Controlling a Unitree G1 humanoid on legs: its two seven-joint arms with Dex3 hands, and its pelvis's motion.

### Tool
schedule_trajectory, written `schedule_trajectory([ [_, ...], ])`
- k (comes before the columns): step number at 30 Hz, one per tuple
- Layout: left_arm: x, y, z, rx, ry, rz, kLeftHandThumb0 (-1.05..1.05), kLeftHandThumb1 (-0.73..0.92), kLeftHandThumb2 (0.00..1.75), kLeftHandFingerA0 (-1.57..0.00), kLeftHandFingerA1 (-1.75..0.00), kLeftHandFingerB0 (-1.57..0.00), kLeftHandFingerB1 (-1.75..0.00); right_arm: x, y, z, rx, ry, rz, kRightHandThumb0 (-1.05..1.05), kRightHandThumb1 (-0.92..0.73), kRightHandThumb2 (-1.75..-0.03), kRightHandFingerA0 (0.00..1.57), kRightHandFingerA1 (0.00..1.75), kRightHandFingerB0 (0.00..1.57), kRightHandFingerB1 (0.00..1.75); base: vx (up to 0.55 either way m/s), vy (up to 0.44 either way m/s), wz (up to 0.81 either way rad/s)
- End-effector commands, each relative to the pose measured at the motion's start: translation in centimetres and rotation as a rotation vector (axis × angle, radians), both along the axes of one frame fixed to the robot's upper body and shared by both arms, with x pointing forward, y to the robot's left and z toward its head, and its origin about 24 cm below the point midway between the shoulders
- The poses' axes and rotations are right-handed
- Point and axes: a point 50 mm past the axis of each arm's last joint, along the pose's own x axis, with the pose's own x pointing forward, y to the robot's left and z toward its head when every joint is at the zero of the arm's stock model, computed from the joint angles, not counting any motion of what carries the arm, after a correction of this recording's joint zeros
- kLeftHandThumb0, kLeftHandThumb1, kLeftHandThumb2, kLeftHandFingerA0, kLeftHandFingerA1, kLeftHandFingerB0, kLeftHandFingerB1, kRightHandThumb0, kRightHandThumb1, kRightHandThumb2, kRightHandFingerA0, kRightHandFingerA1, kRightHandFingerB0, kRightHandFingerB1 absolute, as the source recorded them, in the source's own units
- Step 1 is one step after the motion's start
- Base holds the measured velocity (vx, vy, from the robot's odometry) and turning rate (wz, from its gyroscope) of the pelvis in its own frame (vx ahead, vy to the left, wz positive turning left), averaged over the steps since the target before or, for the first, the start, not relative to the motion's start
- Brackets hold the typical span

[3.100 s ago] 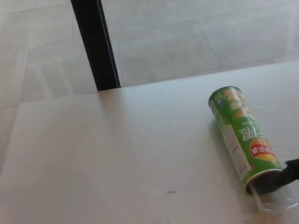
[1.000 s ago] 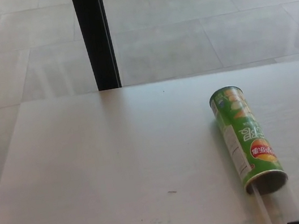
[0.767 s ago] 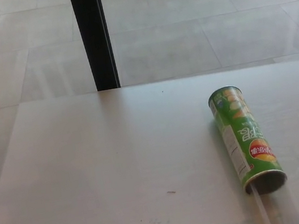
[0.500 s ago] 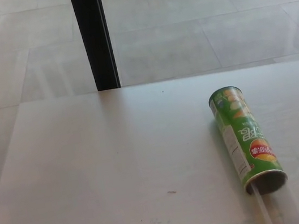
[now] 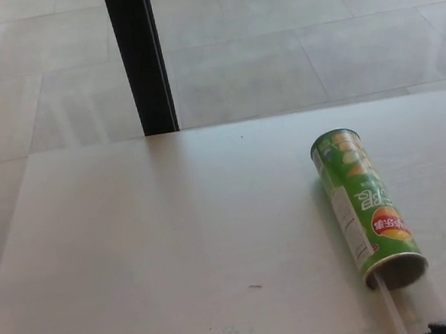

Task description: Use the finger on the right hand of the robot to pull out the chips tray kept inside a container in the middle of the desk

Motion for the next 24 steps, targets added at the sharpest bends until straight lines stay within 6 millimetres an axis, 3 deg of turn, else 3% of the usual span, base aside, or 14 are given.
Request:
schedule_trajectory([
  [1, -0.2, 0.7, 0.5, 0.028, 0.003, 0.001, -0.48, 0.71, 0.61, -0.64, -0.68, -0.62, -0.59, 0.8, -0.4, 1.6, 0.027, -0.083, -0.045, -0.10, -0.46, -0.69, 0.83, 1.11, 0.00, 0.21, 0.00, 0.000, 0.00],
  [5, -0.5, 0.7, 0.4, 0.026, 0.003, 0.013, -0.47, 0.70, 0.61, -0.63, -0.68, -0.60, -0.56, 1.1, -0.6, 3.1, 0.083, -0.141, -0.076, -0.11, -0.46, -0.69, 0.84, 1.11, 0.00, 0.14, 0.00, 0.000, 0.00],
  [6, -0.5, 0.7, 0.4, 0.023, 0.002, 0.014, -0.48, 0.70, 0.61, -0.62, -0.68, -0.60, -0.58, 1.1, -0.6, 3.3, 0.099, -0.149, -0.081, -0.06, -0.53, -0.56, 0.83, 1.19, 0.00, 0.17, 0.00, 0.000, 0.00],
  [7, -0.5, 0.7, 0.4, 0.022, 0.005, 0.009, -0.48, 0.70, 0.61, -0.64, -0.70, -0.59, -0.57, 1.0, -0.7, 3.5, 0.138, -0.157, -0.085, -0.07, -0.48, -0.68, 0.84, 1.13, 0.00, 0.09, 0.00, 0.000, 0.00],
  [8, -0.5, 0.7, 0.4, 0.023, 0.006, 0.012, -0.48, 0.70, 0.61, -0.65, -0.71, -0.60, -0.57, 0.9, -0.7, 3.8, 0.145, -0.159, -0.089, -0.09, -0.49, -0.67, 0.82, 1.17, 0.00, 0.05, 0.00, 0.000, 0.00],
  [11, -0.5, 0.7, 0.3, 0.014, 0.006, 0.020, -0.48, 0.70, 0.60, -0.63, -0.68, -0.57, -0.55, 0.7, -0.9, 4.4, 0.145, -0.165, -0.082, -0.09, -0.47, -0.70, 0.85, 1.14, 0.00, 0.15, 0.00, 0.000, 0.00],
  [12, -0.6, 0.7, 0.3, 0.014, 0.007, 0.020, -0.46, 0.71, 0.61, -0.63, -0.68, -0.56, -0.54, 0.6, -0.9, 4.6, 0.139, -0.162, -0.082, -0.07, -0.52, -0.57, 0.82, 1.21, 0.00, 0.17, 0.00, 0.000, 0.00],
  [15, -0.6, 0.6, 0.3, 0.018, 0.011, 0.016, -0.46, 0.71, 0.61, -0.63, -0.68, -0.55, -0.54, 0.2, -1.1, 5.1, 0.131, -0.155, -0.081, -0.09, -0.53, -0.56, 0.81, 1.22, 0.00, 0.19, 0.00, 0.000, 0.00],
  [16, -0.5, 0.7, 0.4, 0.017, 0.008, 0.003, -0.47, 0.72, 0.61, -0.60, -0.68, -0.55, -0.55, -0.5, -1.7, 5.6, 0.084, -0.147, -0.090, -0.10, -0.46, -0.69, 0.82, 1.15, 0.00, 0.12, 0.00, 0.000, 0.00],
  [18, -0.5, 0.7, 0.4, 0.024, 0.011, 0.003, -0.48, 0.72, 0.61, -0.62, -0.67, -0.56, -0.55, -1.1, -2.3, 5.9, 0.090, -0.137, -0.102, -0.06, -0.45, -0.70, 0.84, 1.16, 0.00, 0.21, 0.00, 0.000, 0.00],
  [20, -0.6, 0.9, 0.5, 0.028, 0.012, 0.014, -0.48, 0.72, 0.60, -0.64, -0.68, -0.57, -0.55, -1.7, -3.0, 6.4, 0.098, -0.126, -0.113, -0.06, -0.46, -0.68, 0.82, 1.20, 0.00, 0.19, 0.00, 0.000, 0.00],
  [21, -0.7, 0.9, 0.4, 0.029, 0.014, 0.015, -0.46, 0.72, 0.61, -0.64, -0.68, -0.58, -0.54, -1.8, -3.3, 6.5, 0.098, -0.124, -0.116, -0.04, -0.52, -0.56, 0.77, 1.36, 0.00, 0.30, 0.00, 0.000, 0.00],
  [22, -0.7, 0.9, 0.4, 0.027, 0.014, 0.018, -0.47, 0.71, 0.61, -0.63, -0.68, -0.57, -0.55, -2.3, -4.2, 7.0, 0.094, -0.116, -0.139, -0.06, -0.48, -0.62, 0.85, 1.19, 0.03, 0.21, 0.00, 0.000, 0.00],
  [24, -0.8, 0.9, 0.4, 0.027, 0.016, 0.025, -0.47, 0.71, 0.60, -0.63, -0.67, -0.57, -0.54, -2.9, -5.7, 7.7, 0.111, -0.097, -0.185, -0.04, -0.53, -0.56, 0.83, 1.19, 0.00, 0.28, 0.00, 0.000, 0.00],
])
